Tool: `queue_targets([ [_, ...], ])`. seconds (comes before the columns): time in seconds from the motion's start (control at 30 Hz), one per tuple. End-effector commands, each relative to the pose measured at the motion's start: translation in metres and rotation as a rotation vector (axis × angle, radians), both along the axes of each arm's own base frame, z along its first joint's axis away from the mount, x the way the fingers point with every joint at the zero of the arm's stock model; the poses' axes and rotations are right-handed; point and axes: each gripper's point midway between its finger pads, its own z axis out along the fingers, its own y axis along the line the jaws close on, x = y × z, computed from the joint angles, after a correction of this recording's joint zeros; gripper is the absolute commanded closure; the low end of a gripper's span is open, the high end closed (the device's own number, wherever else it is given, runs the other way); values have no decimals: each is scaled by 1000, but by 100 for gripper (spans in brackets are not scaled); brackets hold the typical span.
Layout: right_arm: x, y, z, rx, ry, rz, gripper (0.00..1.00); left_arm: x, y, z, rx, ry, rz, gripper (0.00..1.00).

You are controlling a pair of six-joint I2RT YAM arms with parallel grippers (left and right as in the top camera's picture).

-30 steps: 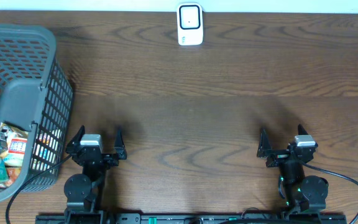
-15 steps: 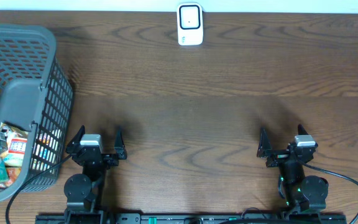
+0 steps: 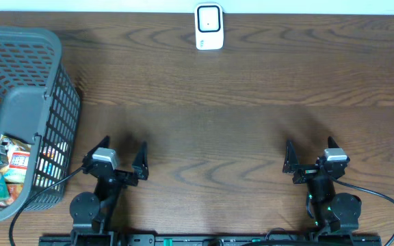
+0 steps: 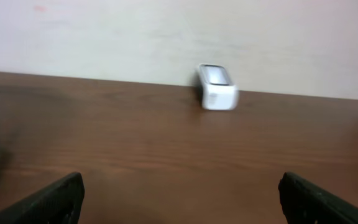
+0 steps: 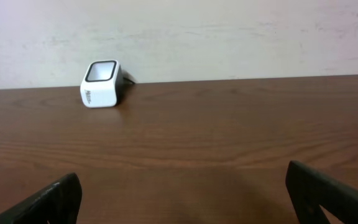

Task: Scan the item barcode
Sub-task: 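Move the left gripper left and down into the grey basket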

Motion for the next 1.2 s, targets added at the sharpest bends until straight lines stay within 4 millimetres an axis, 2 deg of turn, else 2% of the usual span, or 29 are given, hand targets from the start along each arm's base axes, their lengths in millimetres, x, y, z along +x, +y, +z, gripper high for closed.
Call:
queue_targets([
  [0.0, 0, -2, -1, 14, 3, -7, 1, -8, -25, 14, -62, -45, -154, 2],
  [0.07, 0, -2, -1, 14, 3, -7, 1, -10, -25, 37, -88, -120, -156, 2],
  [0.2, 0, -2, -1, 14, 3, -7, 1, -22, -21, 101, -75, -363, -146, 2],
  [0.3, 0, -2, -1, 14, 2, -7, 1, -33, -6, 143, -88, -513, -57, 2],
  [0.4, 0, -2, -1, 14, 3, -7, 1, -39, 10, 173, -107, -575, 33, 3],
  [0.47, 0, -2, -1, 14, 3, -7, 1, -43, 13, 202, -41, -620, 67, 2],
  [0.63, 0, -2, -1, 14, 3, -7, 1, -35, 13, 255, 66, -650, 96, 3],
  [0.73, 0, -2, -1, 14, 3, -7, 1, -17, 22, 284, 39, -603, 145, 2],
  [0.83, 0, -2, -1, 14, 2, -7, 1, 13, 30, 297, 40, -441, 184, 2],
  [1.0, 0, -2, -1, 14, 2, -7, 1, 56, 40, 287, 89, -43, 233, 2],
  [1.17, 0, -2, -1, 14, 3, -7, 1, 75, 37, 278, 162, 246, 189, 3],
])
